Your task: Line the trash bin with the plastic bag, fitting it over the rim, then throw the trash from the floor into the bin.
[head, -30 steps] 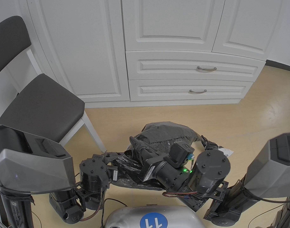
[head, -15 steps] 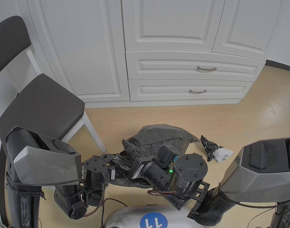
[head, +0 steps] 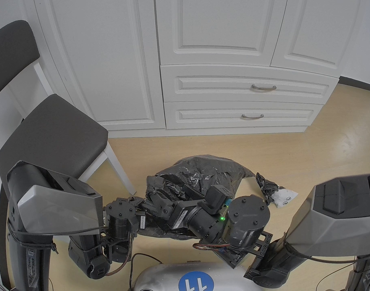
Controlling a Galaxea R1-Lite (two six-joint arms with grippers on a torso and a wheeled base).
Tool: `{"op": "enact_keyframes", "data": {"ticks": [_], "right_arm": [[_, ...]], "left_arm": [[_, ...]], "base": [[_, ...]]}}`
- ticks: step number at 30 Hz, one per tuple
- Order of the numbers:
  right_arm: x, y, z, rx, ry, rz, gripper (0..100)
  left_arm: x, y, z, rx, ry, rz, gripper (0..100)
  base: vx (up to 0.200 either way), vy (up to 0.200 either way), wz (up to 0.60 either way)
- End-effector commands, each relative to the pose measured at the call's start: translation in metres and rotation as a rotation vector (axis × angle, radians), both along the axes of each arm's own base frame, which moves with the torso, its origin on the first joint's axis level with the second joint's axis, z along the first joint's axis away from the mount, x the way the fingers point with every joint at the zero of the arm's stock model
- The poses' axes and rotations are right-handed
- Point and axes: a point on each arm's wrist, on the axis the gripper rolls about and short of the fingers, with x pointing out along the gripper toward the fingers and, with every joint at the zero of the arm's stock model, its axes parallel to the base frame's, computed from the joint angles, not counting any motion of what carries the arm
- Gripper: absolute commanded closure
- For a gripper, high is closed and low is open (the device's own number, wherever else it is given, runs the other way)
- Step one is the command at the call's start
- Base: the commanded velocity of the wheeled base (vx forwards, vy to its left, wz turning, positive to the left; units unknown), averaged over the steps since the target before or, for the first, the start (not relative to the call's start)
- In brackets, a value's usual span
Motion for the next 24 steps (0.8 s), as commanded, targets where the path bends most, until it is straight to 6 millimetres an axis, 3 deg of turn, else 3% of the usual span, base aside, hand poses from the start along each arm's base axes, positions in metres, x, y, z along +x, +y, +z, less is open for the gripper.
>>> {"op": "enact_keyframes", "data": {"ticks": [1,7,11,24], "right_arm": [[-0.007,-0.011,0.021,0.041,-0.033,0.009,0],[-0.008,-0.015,0.021,0.032,-0.030,0.030,0],[0.001,-0.010,0.000,-0.005,-0.001,0.016,0],[0.019,-0.015,-0.012,-0.065,0.044,-0.020,0]], "left_arm": [[0.001,0.002,-0.001,0.002,0.004,0.007,100],[0.002,0.003,0.001,-0.003,-0.004,0.012,100],[0.000,0.004,0.007,-0.033,-0.002,-0.037,100],[0.007,0.013,0.010,-0.260,0.040,-0.165,100]], "base": [[0.000,0.000,0.00],[0.000,0.000,0.00],[0.000,0.000,0.00],[0.000,0.000,0.00]]}}
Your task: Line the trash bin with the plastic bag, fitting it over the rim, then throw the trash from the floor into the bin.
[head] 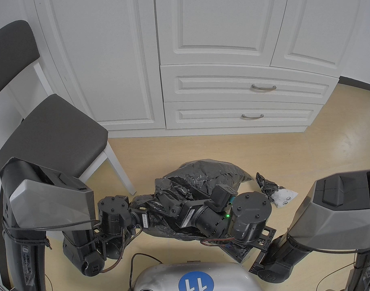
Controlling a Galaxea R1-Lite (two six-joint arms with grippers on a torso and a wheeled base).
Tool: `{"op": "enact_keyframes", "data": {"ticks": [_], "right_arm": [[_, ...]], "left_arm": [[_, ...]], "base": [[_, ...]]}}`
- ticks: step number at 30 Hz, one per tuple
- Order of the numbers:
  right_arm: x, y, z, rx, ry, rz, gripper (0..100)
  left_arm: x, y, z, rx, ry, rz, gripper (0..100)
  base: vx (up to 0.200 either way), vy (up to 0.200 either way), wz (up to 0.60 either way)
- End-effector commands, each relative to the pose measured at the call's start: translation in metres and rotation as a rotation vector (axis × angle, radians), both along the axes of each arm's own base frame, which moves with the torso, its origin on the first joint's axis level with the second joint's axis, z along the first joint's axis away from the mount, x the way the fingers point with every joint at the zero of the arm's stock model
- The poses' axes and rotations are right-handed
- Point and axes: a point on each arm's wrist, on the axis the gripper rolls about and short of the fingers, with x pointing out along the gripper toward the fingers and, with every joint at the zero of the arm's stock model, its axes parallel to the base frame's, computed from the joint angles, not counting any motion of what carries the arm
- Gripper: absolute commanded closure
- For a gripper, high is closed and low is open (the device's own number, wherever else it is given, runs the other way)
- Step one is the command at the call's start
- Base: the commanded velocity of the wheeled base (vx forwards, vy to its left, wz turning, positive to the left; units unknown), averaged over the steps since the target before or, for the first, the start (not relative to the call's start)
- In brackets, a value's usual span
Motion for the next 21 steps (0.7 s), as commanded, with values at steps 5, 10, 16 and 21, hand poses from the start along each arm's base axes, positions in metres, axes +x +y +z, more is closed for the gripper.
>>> {"op": "enact_keyframes", "data": {"ticks": [5,10,16,21], "right_arm": [[0.018,-0.002,-0.002,-0.049,0.046,-0.043,0],[0.023,0.003,0.001,-0.041,0.089,-0.056,0],[0.028,0.007,0.010,-0.050,0.145,-0.099,0],[0.029,0.007,0.024,-0.072,0.236,-0.126,0]], "left_arm": [[0.011,0.016,0.004,-0.126,0.019,-0.010,100],[0.011,0.016,0.003,-0.130,0.024,-0.013,100],[0.010,0.013,0.004,-0.162,0.024,-0.014,100],[0.011,0.007,0.003,-0.206,0.029,-0.018,100]], "base": [[0.000,0.000,0.00],[0.000,0.000,0.00],[0.000,0.000,0.00],[0.000,0.000,0.00]]}}
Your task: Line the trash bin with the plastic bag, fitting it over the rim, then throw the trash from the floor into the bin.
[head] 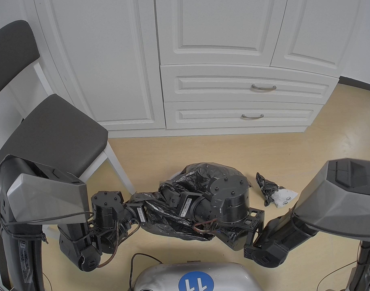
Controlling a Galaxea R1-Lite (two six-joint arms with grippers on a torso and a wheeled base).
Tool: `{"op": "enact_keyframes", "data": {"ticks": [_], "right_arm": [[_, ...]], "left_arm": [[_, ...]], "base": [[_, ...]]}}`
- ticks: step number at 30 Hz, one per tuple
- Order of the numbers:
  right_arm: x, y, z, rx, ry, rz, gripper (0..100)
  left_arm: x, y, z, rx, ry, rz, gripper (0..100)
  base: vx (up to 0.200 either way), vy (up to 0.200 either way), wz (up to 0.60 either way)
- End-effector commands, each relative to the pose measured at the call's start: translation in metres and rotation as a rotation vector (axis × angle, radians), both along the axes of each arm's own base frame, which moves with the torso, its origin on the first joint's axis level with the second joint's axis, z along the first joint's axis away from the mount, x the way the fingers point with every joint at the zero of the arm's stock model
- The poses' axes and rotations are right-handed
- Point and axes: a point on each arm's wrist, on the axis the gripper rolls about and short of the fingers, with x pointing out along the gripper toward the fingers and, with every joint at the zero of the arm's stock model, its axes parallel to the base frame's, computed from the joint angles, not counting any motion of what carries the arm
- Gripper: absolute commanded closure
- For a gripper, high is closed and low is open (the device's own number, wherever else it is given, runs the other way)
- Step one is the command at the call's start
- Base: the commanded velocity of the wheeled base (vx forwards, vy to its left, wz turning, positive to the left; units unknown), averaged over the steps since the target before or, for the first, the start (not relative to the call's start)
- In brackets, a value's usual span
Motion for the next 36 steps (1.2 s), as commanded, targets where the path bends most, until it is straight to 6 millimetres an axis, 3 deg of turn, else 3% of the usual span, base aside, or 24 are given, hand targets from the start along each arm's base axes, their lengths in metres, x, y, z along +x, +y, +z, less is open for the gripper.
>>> {"op": "enact_keyframes", "data": {"ticks": [1,13,14,24,36], "right_arm": [[0.000,0.000,0.026,0.025,0.049,-0.026,0],[0.005,0.004,0.030,0.021,0.143,-0.047,0],[0.005,0.005,0.031,0.022,0.141,-0.048,0],[0.010,0.009,0.023,0.017,0.170,-0.059,0],[0.021,0.012,0.017,0.011,0.247,-0.099,0]], "left_arm": [[0.000,-0.006,-0.001,-0.028,0.002,-0.008,100],[-0.001,-0.018,-0.020,-0.047,0.048,-0.026,100],[-0.001,-0.020,-0.020,-0.060,0.049,-0.026,0],[0.001,-0.027,-0.030,-0.157,0.088,-0.008,0],[0.000,-0.025,-0.021,-0.289,0.113,-0.018,0]], "base": [[0.000,0.000,0.00],[0.000,0.000,0.00],[0.000,0.000,0.00],[0.000,0.000,0.00],[0.000,0.000,0.00]]}}
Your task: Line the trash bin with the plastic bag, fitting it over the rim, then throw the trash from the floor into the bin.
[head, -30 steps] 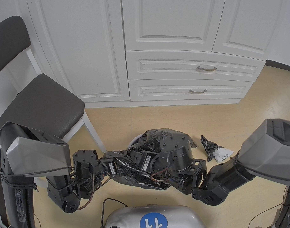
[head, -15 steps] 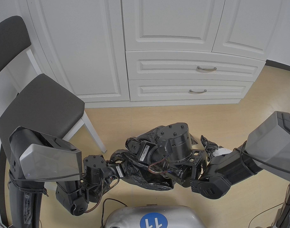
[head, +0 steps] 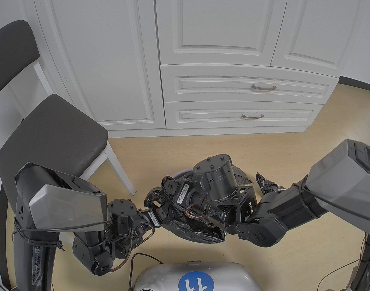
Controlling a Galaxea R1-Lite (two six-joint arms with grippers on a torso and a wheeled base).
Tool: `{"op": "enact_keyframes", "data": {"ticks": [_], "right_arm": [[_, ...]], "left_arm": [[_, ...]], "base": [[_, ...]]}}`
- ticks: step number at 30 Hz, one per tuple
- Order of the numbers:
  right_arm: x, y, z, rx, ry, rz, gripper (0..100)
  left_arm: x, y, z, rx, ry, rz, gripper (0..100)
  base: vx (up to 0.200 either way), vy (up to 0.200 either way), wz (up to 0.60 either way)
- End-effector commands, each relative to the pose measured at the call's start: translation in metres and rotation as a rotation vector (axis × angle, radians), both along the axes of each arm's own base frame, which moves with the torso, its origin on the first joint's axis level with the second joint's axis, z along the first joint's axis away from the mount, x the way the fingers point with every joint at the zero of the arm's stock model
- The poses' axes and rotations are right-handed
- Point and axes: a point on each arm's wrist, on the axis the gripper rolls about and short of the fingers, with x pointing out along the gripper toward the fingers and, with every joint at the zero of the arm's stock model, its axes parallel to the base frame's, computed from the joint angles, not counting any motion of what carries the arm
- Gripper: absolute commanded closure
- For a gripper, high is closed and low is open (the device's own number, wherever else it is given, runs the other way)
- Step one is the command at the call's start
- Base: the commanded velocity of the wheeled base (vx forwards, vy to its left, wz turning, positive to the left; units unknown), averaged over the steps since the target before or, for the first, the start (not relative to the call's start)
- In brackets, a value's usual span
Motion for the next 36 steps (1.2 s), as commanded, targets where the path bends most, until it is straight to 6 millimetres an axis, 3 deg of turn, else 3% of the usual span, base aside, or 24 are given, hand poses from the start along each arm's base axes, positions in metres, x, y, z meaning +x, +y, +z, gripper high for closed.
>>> {"op": "enact_keyframes", "data": {"ticks": [1,11,18,28,36], "right_arm": [[0.003,0.002,-0.005,-0.005,0.006,-0.002,0],[0.013,-0.003,-0.002,0.006,-0.003,-0.031,0],[0.019,-0.005,0.000,0.029,-0.003,-0.051,0],[0.021,-0.006,0.001,0.032,-0.004,-0.057,0],[0.021,-0.005,0.001,0.034,-0.003,-0.056,0]], "left_arm": [[-0.001,0.001,0.002,-0.006,0.000,0.000,0],[-0.014,0.002,0.011,-0.008,0.010,-0.033,0],[-0.026,-0.006,0.029,-0.031,-0.022,-0.079,0],[-0.025,-0.007,0.033,-0.088,-0.020,-0.064,0],[-0.022,-0.022,0.018,-0.135,0.017,-0.071,0]], "base": [[0.000,0.000,0.00],[0.000,0.000,0.00],[0.000,0.000,0.00],[0.000,0.000,0.00],[0.000,0.000,0.00]]}}
